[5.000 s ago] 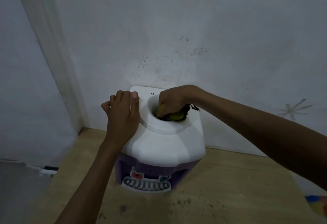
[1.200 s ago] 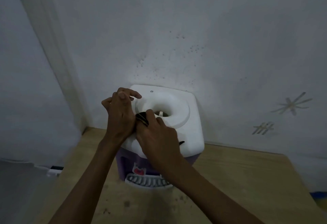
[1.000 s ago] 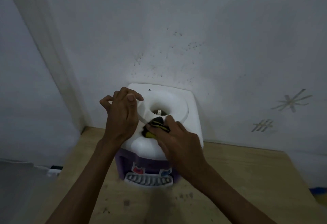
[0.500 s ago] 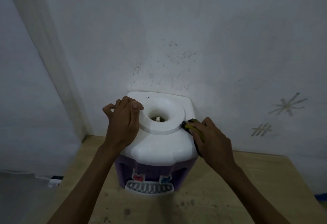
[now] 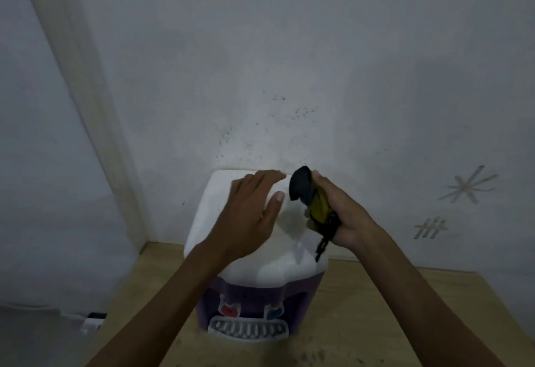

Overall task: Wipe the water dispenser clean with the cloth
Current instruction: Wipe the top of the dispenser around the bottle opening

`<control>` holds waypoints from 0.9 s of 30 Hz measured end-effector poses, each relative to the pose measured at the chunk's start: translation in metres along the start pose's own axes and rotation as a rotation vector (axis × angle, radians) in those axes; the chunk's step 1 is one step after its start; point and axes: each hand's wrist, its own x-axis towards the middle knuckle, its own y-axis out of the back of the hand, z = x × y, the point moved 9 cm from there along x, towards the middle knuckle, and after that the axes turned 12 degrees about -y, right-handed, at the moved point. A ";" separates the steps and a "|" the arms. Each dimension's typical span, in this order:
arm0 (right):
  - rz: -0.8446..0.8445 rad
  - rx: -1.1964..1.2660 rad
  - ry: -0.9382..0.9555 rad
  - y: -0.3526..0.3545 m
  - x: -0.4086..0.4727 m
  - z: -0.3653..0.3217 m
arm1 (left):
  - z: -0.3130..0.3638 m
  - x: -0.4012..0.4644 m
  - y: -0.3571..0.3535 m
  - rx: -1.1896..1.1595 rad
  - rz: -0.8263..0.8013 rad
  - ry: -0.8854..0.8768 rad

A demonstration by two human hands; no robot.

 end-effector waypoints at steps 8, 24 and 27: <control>-0.276 0.083 -0.214 -0.059 0.027 0.013 | -0.008 -0.010 -0.014 -0.081 -0.167 -0.046; -0.206 0.150 -0.223 -0.043 0.029 0.017 | -0.022 -0.010 -0.009 -0.005 -0.108 0.091; -0.212 0.167 -0.235 -0.039 0.024 0.022 | -0.048 -0.014 0.007 0.116 -0.089 0.151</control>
